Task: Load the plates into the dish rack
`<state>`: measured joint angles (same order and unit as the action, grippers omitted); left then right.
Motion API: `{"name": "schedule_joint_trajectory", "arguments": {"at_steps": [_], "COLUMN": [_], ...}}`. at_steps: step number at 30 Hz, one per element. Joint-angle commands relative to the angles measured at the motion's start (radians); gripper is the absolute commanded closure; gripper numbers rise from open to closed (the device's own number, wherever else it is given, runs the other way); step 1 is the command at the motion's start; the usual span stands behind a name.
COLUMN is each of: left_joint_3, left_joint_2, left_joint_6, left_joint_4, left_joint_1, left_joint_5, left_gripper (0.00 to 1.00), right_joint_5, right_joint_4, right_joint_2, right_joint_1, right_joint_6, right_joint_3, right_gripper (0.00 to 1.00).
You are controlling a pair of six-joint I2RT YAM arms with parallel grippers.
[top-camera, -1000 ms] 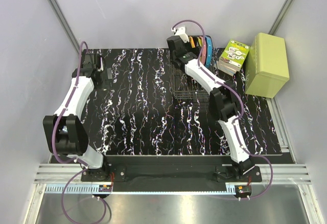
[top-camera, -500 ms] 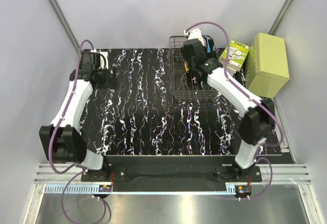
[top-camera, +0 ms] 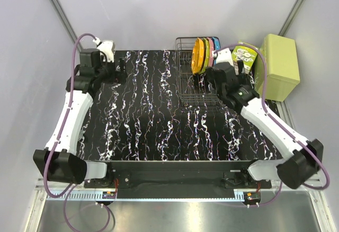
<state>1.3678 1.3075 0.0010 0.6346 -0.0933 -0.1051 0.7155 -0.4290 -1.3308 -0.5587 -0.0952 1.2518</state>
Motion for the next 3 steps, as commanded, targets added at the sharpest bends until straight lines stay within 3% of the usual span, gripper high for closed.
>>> {"name": "schedule_joint_trajectory", "arguments": {"at_steps": [1, 3], "left_joint_3": [0.097, 0.140], "left_joint_2": [0.001, 0.010], "left_joint_6": [0.039, 0.074], "left_joint_4": [-0.064, -0.065], "left_joint_1": [-0.034, -0.052], "left_joint_5": [-0.002, 0.040], "left_gripper": [0.01, 0.01], "right_joint_5": [0.015, 0.024], "right_joint_4": [0.059, 0.056], "right_joint_2": [0.116, 0.154], "right_joint_1": [0.043, 0.057], "right_joint_6": [-0.032, -0.021], "right_joint_3": [-0.090, -0.120], "right_gripper": [0.00, 0.00]}}
